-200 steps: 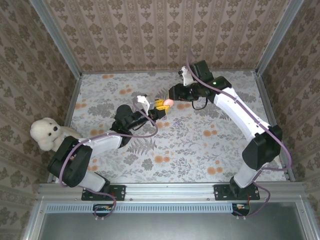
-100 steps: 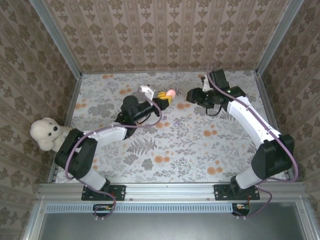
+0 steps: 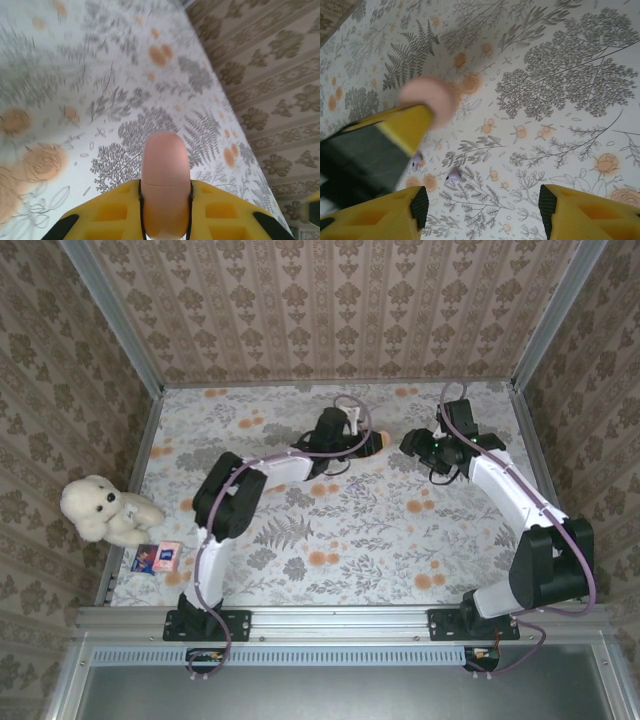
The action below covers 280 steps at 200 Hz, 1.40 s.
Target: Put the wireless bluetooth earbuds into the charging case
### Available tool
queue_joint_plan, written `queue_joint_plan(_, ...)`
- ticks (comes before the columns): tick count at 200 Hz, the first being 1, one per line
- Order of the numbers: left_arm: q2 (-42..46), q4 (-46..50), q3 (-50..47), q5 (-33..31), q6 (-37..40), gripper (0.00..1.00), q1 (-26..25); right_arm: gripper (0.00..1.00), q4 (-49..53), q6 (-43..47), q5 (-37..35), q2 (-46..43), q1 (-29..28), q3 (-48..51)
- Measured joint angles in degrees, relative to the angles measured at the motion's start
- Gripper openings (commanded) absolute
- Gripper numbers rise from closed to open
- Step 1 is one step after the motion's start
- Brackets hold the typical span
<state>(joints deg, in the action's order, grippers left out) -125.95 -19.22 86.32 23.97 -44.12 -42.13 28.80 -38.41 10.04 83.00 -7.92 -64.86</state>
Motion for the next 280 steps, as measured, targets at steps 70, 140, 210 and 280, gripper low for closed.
queue_joint_plan(70, -11.0, 11.5, 13.7, -3.5, -8.2, 0.13, -3.3, 0.64, -0.4, 0.0, -0.4, -0.3, 0.6, 0.9)
queue_joint_plan(140, -12.6, 20.7, 19.4, -5.4, -8.8, 0.35, -3.3, 0.65, -0.4, 0.0, -0.4, -1.0, 0.6, 0.9)
queue_joint_plan(210, -13.2, 23.8, 20.0, -5.9, -7.8, 0.43, -3.3, 0.65, -0.4, -0.4, -0.4, -1.4, 0.6, 0.9)
queue_joint_plan(280, -7.4, 28.5, 18.4, -10.8, 0.6, 0.5, -3.4, 0.65, -0.3, -0.4, -0.4, -4.2, 0.6, 0.9)
